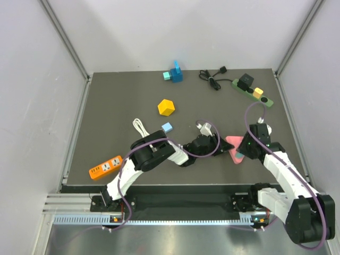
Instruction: Pull the plug off the socket
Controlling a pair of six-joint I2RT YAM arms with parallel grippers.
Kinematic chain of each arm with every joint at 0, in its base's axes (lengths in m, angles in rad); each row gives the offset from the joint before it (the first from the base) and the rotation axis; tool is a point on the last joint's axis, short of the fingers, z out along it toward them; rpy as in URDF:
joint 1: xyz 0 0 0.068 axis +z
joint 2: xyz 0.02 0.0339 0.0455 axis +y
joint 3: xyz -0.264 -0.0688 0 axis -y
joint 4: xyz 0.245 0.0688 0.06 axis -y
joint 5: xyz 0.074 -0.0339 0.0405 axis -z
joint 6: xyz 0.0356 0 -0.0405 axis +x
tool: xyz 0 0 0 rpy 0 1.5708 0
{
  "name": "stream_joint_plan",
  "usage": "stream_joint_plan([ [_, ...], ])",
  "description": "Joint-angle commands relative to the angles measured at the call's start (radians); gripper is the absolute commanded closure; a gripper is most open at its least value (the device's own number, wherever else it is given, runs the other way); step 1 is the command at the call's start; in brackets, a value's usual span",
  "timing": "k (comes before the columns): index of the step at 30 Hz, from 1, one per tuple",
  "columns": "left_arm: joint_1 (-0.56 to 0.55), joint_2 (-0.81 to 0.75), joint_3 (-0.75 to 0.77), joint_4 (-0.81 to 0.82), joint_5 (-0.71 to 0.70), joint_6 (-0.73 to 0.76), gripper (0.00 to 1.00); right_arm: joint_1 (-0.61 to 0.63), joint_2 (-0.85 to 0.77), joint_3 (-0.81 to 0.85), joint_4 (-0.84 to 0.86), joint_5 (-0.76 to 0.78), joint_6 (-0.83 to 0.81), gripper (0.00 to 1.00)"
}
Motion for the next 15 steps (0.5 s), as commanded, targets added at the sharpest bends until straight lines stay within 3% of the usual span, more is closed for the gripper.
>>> stream_joint_plan([
  [1,0.010,0.009,-0.037,-0.148,-0.035,0.069,1.00,0.031,-0.025,-0.002,0.049,0.032,0.033,0.65],
  [5,0.010,0.006,-0.048,-0.160,-0.033,0.074,1.00,0.034,-0.039,0.030,0.037,0.033,0.038,0.75],
  [10,0.007,0.012,-0.077,-0.134,-0.033,0.060,1.00,0.034,-0.039,0.101,0.015,0.027,0.041,1.00],
  [15,-0.003,0.013,-0.077,-0.141,-0.033,0.065,1.00,0.034,-0.013,0.171,-0.023,0.044,0.024,1.00],
])
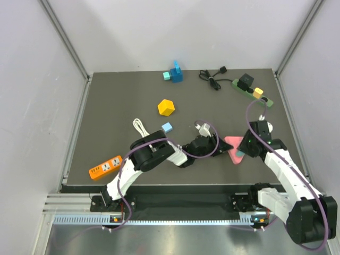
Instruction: Pull the plug off the socket
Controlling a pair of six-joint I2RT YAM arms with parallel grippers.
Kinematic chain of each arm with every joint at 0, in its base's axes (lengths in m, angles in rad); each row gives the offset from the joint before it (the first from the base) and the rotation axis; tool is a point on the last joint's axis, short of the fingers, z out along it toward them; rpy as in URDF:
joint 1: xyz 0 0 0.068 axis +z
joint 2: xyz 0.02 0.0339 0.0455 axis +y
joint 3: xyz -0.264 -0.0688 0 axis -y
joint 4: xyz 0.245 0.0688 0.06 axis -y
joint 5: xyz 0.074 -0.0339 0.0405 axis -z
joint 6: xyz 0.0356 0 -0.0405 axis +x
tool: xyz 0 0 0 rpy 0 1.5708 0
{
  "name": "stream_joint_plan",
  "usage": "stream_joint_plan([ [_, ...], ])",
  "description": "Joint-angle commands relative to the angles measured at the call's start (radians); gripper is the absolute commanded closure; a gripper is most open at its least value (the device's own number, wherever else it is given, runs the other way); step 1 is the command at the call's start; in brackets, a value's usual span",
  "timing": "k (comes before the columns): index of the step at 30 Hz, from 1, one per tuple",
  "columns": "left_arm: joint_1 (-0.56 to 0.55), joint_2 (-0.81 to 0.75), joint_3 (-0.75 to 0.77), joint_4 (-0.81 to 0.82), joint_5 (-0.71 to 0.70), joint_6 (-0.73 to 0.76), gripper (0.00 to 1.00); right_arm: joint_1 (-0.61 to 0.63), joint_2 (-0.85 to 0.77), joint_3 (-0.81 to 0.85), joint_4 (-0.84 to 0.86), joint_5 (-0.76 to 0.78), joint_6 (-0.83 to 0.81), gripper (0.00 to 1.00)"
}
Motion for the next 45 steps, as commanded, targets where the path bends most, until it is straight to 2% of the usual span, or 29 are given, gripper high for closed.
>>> stream_joint_plan([
  [1,-0.008,0.022,-0.041,-0.172,-0.030,0.074,1.00,0.009,-0.008,0.129,0.048,0.010,-0.002,1.00],
  [5,-0.020,0.030,-0.028,-0.178,-0.032,0.074,1.00,0.009,-0.005,0.162,0.022,0.032,-0.017,1.00],
  [12,-0.049,0.045,0.008,-0.212,0.013,0.100,1.00,0.009,-0.059,0.248,-0.070,0.202,-0.063,1.00],
  [18,-0.071,0.086,0.077,-0.216,0.071,0.084,1.00,0.006,-0.111,0.311,-0.124,0.266,-0.083,1.00],
  [31,-0.105,0.260,0.468,-0.434,0.189,0.112,1.00,0.004,-0.160,0.359,-0.158,0.260,-0.093,1.00],
  [35,-0.102,0.275,0.509,-0.433,0.229,0.101,1.00,0.003,-0.165,0.357,-0.153,0.263,-0.106,1.00],
  [36,-0.100,0.263,0.501,-0.428,0.229,0.110,0.98,0.004,-0.165,0.359,-0.155,0.257,-0.113,1.00],
  [37,-0.094,0.254,0.484,-0.428,0.232,0.118,0.87,0.006,-0.163,0.360,-0.158,0.253,-0.126,1.00],
  [39,-0.083,0.223,0.448,-0.436,0.240,0.126,0.72,0.004,-0.155,0.366,-0.170,0.237,-0.139,1.00],
  [41,-0.065,0.183,0.415,-0.427,0.264,0.118,0.44,0.004,-0.157,0.373,-0.178,0.221,-0.163,1.00],
  [43,-0.045,0.148,0.368,-0.430,0.276,0.127,0.33,0.004,-0.158,0.376,-0.172,0.194,-0.182,1.00],
  [45,-0.030,0.087,0.307,-0.431,0.284,0.147,0.28,0.006,-0.163,0.379,-0.159,0.169,-0.189,1.00],
])
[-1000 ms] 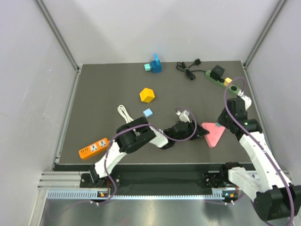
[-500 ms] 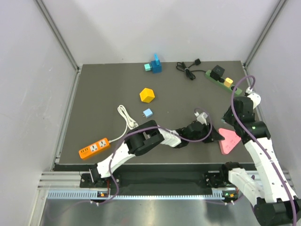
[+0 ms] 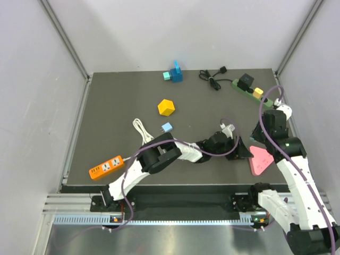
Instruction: Pull the plug off the socket
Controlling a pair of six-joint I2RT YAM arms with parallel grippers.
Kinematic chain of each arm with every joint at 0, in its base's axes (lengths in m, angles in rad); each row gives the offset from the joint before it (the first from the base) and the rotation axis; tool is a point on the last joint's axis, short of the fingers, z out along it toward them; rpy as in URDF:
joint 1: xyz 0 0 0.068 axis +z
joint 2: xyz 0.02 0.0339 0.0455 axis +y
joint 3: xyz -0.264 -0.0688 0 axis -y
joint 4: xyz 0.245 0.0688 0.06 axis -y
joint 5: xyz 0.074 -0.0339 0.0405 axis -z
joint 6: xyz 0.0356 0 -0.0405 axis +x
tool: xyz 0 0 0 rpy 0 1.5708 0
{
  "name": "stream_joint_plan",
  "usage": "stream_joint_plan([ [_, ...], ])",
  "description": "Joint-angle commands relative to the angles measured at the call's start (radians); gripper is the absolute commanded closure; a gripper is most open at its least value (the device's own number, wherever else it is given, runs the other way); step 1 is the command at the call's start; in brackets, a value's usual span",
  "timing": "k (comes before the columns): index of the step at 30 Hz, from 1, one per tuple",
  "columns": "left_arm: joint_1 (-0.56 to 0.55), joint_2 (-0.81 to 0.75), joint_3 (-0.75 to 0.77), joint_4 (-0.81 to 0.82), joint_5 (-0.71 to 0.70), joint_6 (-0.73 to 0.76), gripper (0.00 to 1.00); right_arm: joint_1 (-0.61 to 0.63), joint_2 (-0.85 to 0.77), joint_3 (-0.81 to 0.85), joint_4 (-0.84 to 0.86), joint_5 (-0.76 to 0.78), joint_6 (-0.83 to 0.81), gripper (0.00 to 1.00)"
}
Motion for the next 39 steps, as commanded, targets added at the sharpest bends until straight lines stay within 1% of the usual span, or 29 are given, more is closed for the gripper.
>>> stream_joint_plan([
  [1,0.038,-0.078,-0.121,-0.130,0.017,0.083,0.28,0.003,-0.016,0.067,0.031,-0.052,-0.047,1.00],
  [7,0.081,-0.253,-0.287,-0.132,0.034,0.148,0.25,0.001,-0.001,0.041,0.080,-0.199,-0.060,1.00],
  [8,0.089,-0.310,-0.314,-0.130,0.031,0.157,0.24,0.001,-0.001,0.034,0.089,-0.213,-0.060,1.00],
  [10,0.112,-0.370,-0.405,-0.130,0.008,0.165,0.24,0.003,-0.001,0.025,0.120,-0.261,-0.076,1.00],
  [11,0.119,-0.434,-0.438,-0.130,0.000,0.177,0.24,0.001,0.005,0.021,0.125,-0.276,-0.081,1.00],
  [13,0.144,-0.502,-0.540,-0.136,-0.017,0.191,0.24,0.001,0.030,0.020,0.131,-0.304,-0.092,1.00],
  [14,0.153,-0.572,-0.572,-0.144,-0.021,0.207,0.24,0.001,0.039,0.015,0.137,-0.311,-0.096,1.00],
  [15,0.168,-0.610,-0.636,-0.170,-0.030,0.217,0.24,0.001,0.048,0.011,0.146,-0.354,-0.098,1.00],
  [16,0.174,-0.652,-0.667,-0.190,-0.052,0.226,0.25,0.001,0.054,0.006,0.169,-0.374,-0.100,1.00],
  [17,0.182,-0.737,-0.699,-0.204,-0.061,0.246,0.25,0.001,0.071,-0.009,0.184,-0.396,-0.101,1.00],
  [18,0.194,-0.782,-0.754,-0.248,-0.072,0.253,0.26,0.002,0.079,-0.018,0.206,-0.452,-0.098,1.00],
  [19,0.199,-0.830,-0.781,-0.270,-0.096,0.263,0.26,0.001,0.090,-0.031,0.255,-0.483,-0.090,1.00],
  [20,0.201,-0.930,-0.805,-0.291,-0.110,0.286,0.27,0.002,0.094,-0.061,0.287,-0.514,-0.083,1.00],
  [21,0.204,-0.983,-0.846,-0.319,-0.127,0.298,0.27,0.006,0.097,-0.081,0.319,-0.578,-0.075,1.00],
  [22,0.204,-1.035,-0.864,-0.383,-0.145,0.310,0.27,0.016,0.102,-0.101,0.362,-0.606,-0.052,1.00],
  [23,0.205,-1.144,-0.876,-0.429,-0.191,0.330,0.27,0.027,0.116,-0.135,0.429,-0.624,-0.037,1.00],
  [24,0.205,-1.199,-0.894,-0.472,-0.216,0.338,0.28,0.041,0.131,-0.147,0.463,-0.640,-0.023,1.00],
  [25,0.205,-1.256,-0.903,-0.557,-0.243,0.345,0.28,0.082,0.148,-0.153,0.487,-0.643,-0.002,1.00],
  [26,0.205,-1.367,-0.911,-0.596,-0.280,0.361,0.28,0.107,0.197,-0.163,0.507,-0.641,0.006,1.00],
  [27,0.205,-1.425,-0.925,-0.634,-0.340,0.365,0.28,0.134,0.229,-0.164,0.560,-0.638,0.017,1.00],
  [28,0.205,-1.482,-0.930,-0.690,-0.369,0.369,0.28,0.194,0.288,-0.163,0.586,-0.637,0.034,1.00],
  [29,0.205,-1.588,-0.936,-0.757,-0.401,0.366,0.28,0.228,0.321,-0.164,0.623,-0.637,0.046,1.00],
  [30,0.205,-1.640,-0.956,-0.785,-0.464,0.366,0.28,0.261,0.355,-0.170,0.707,-0.644,0.061,1.00],
  [31,0.205,-1.692,-0.966,-0.809,-0.486,0.369,0.26,0.330,0.428,-0.173,0.767,-0.652,0.096,1.00],
  [32,0.205,-1.785,-0.973,-0.837,-0.516,0.362,0.25,0.364,0.471,-0.173,0.812,-0.667,0.115,1.00],
  [33,0.205,-1.827,-0.982,-0.895,-0.558,0.359,0.24,0.398,0.514,-0.166,0.874,-0.690,0.130,1.00],
  [34,0.207,-1.865,-0.986,-0.915,-0.575,0.358,0.23,0.468,0.560,-0.154,0.961,-0.690,0.158,1.00],
  [35,0.207,-1.931,-0.994,-0.938,-0.589,0.352,0.21,0.501,0.644,-0.114,0.985,-0.687,0.167,1.00],
  [39,0.207,-2.020,-0.991,-1.046,-0.629,0.335,0.21,0.621,0.852,0.026,1.033,-0.670,0.189,1.00],
])
